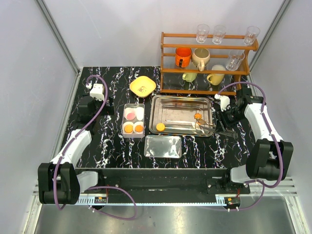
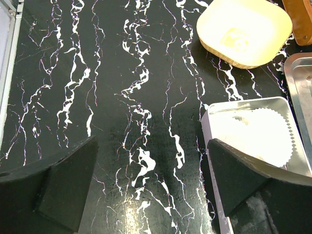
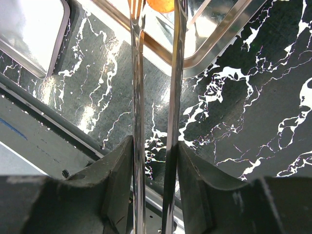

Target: Pack the cookies

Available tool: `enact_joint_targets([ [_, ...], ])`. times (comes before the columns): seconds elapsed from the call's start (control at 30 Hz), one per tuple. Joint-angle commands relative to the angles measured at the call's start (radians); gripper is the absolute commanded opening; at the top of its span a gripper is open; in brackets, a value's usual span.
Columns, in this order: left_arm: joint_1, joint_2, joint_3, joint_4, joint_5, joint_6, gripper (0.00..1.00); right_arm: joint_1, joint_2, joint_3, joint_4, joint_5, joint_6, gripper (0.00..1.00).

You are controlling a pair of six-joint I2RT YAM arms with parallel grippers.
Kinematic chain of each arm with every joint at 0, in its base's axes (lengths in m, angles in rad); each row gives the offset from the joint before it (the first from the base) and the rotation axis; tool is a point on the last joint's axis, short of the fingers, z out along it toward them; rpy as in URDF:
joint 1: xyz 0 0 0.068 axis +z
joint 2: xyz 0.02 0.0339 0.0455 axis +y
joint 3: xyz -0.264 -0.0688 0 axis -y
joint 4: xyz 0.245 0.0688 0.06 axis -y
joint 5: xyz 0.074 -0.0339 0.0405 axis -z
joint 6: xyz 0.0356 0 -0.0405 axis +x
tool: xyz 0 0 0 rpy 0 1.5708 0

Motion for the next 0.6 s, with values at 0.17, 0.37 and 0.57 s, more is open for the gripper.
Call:
enact_joint_targets([
  [0.17,0.006,-0.019,-0.007,0.065,-0.008,0.011,0.99,-0.004,-0.001,0.009,0.001,0.000,-0.012,0.40],
  [0.37,0.006,-0.021,-0.005,0.063,-0.004,0.008,0.99,-0.004,-0.003,0.029,-0.016,-0.012,-0.010,0.33],
  [0.57,0.006,-0.021,-0.005,0.061,-0.004,0.010,0.99,-0.004,-0.012,0.076,-0.045,-0.043,-0.001,0.33],
])
